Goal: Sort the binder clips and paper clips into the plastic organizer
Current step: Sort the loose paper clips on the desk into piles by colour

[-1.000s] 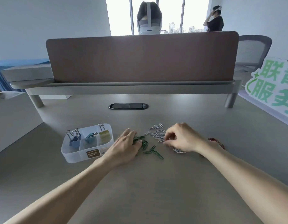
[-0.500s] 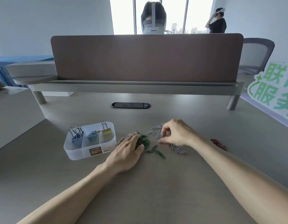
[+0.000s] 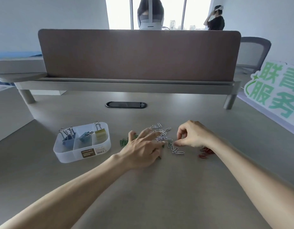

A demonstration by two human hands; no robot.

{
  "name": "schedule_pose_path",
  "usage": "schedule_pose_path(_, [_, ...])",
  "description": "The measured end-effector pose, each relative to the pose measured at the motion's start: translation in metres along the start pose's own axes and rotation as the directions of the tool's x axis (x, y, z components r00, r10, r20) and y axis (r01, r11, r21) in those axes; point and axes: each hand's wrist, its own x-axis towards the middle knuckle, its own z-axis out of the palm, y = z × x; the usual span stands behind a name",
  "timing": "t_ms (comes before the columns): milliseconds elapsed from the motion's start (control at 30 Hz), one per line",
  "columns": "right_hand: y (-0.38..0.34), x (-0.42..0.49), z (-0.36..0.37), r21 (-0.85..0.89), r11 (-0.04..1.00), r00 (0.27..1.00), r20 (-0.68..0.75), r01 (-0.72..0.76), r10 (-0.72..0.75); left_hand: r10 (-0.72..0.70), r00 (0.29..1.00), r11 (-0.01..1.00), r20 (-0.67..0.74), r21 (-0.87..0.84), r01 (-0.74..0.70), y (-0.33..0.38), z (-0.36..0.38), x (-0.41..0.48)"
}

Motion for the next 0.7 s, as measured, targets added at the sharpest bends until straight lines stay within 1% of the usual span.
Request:
schedule_pose_path(100, [0.004,-0.003,-0.003,0.024,1.0,1.0,0.003,-0.003,0.003,0.005,0.999,1.0,-0.041,-0.003,-0.005,-0.008,0.0,-0.012])
schedule_pose_path(233, [0.004,-0.001,-0.003,0.03,1.0,1.0,0.001,0.008,-0.008,-0.024,0.996,0.997,-0.092,-0.075,0.017,-0.01,-0.009,-0.008])
schedule_pose_path(300, [0.003,0.0,-0.002,0.046,0.999,1.0,-0.002,0.012,-0.012,-0.008,0.999,0.998,-0.04,-0.07,0.005,-0.002,-0.009,0.001])
schedule_pose_path(400, [0.003,0.0,-0.001,0.072,0.997,1.0,-0.025,0.013,-0.011,0.027,0.998,1.0,0.06,-0.014,-0.027,0.007,-0.004,0.01])
schedule_pose_path(500, [0.008,-0.002,-0.002,0.076,0.997,0.999,-0.029,0.014,-0.012,0.026,0.996,1.0,0.088,0.009,-0.027,0.004,0.0,0.007])
schedule_pose_path(600, [0.009,-0.003,-0.002,0.079,0.997,1.0,-0.028,0.011,-0.009,0.02,0.998,0.999,0.053,-0.027,-0.018,-0.005,0.0,-0.003])
schedule_pose_path(700, [0.004,-0.003,0.001,0.087,0.995,0.998,-0.033,0.055,-0.053,0.006,1.0,0.999,-0.01,-0.045,-0.007,-0.012,0.0,-0.013])
